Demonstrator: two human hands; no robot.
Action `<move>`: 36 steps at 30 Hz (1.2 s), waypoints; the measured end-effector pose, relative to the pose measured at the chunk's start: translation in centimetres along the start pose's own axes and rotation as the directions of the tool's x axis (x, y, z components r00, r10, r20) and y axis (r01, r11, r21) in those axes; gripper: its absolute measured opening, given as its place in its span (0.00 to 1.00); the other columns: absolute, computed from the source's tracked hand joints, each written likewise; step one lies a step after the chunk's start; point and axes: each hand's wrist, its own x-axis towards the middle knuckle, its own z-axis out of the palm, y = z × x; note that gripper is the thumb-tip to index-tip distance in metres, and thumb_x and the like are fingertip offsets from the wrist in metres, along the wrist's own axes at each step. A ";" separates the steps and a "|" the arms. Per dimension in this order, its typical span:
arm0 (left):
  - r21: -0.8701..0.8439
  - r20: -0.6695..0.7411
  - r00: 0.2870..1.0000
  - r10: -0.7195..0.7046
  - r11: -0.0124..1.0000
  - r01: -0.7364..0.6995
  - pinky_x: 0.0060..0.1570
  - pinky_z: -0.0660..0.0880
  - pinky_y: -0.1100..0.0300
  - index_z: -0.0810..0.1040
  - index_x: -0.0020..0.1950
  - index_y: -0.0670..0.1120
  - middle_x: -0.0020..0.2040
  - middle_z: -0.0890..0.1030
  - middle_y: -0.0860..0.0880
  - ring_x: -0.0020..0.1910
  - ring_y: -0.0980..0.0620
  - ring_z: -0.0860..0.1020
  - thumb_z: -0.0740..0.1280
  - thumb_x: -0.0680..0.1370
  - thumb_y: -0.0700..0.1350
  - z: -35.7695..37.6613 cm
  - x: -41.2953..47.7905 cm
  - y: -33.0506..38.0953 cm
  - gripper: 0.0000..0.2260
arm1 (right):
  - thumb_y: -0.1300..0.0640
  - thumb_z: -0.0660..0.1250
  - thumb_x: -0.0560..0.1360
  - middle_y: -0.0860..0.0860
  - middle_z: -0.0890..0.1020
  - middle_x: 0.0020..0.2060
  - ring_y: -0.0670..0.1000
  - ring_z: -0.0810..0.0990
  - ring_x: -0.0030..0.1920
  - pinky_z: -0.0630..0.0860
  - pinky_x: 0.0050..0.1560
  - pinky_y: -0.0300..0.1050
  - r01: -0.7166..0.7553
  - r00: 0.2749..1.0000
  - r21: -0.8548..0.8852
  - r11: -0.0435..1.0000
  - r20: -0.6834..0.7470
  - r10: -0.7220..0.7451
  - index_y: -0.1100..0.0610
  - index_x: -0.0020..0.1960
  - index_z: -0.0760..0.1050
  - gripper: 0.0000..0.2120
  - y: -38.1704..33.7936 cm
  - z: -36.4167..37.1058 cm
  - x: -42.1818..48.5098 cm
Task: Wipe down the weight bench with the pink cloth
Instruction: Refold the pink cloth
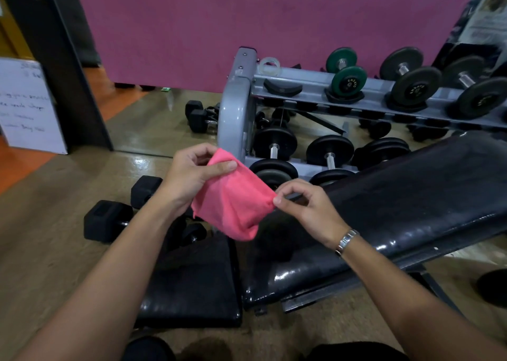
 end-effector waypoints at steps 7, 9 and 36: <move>-0.036 0.078 0.989 -0.129 0.991 0.132 0.41 0.76 0.66 0.85 0.40 0.48 0.42 0.85 0.49 0.41 0.55 0.82 0.79 0.62 0.41 -0.7 0.1 -1.8 0.09 | 0.65 0.73 0.72 0.55 0.82 0.34 0.49 0.80 0.37 0.76 0.44 0.44 -0.099 0.991 -0.001 0.995 0.092 0.099 0.65 0.40 0.76 0.07 -2.2 -2.3 0.7; -0.072 0.095 0.987 -0.133 0.987 0.140 0.42 0.76 0.66 0.85 0.41 0.47 0.42 0.85 0.48 0.41 0.55 0.81 0.78 0.62 0.39 -0.7 0.2 -2.4 0.10 | 0.68 0.75 0.69 0.59 0.81 0.34 0.54 0.79 0.37 0.78 0.44 0.50 -0.114 0.993 0.046 0.992 0.012 0.114 0.64 0.39 0.76 0.08 -2.2 -2.8 1.3; 0.139 0.097 0.995 -0.040 0.990 0.026 0.42 0.76 0.62 0.82 0.44 0.47 0.35 0.80 0.55 0.37 0.58 0.78 0.72 0.78 0.39 5.1 3.0 -6.6 0.04 | 0.47 0.63 0.78 0.52 0.81 0.31 0.55 0.81 0.34 0.80 0.40 0.58 -0.264 0.948 -0.368 0.892 -0.271 0.169 0.48 0.43 0.73 0.07 1.0 -4.8 3.6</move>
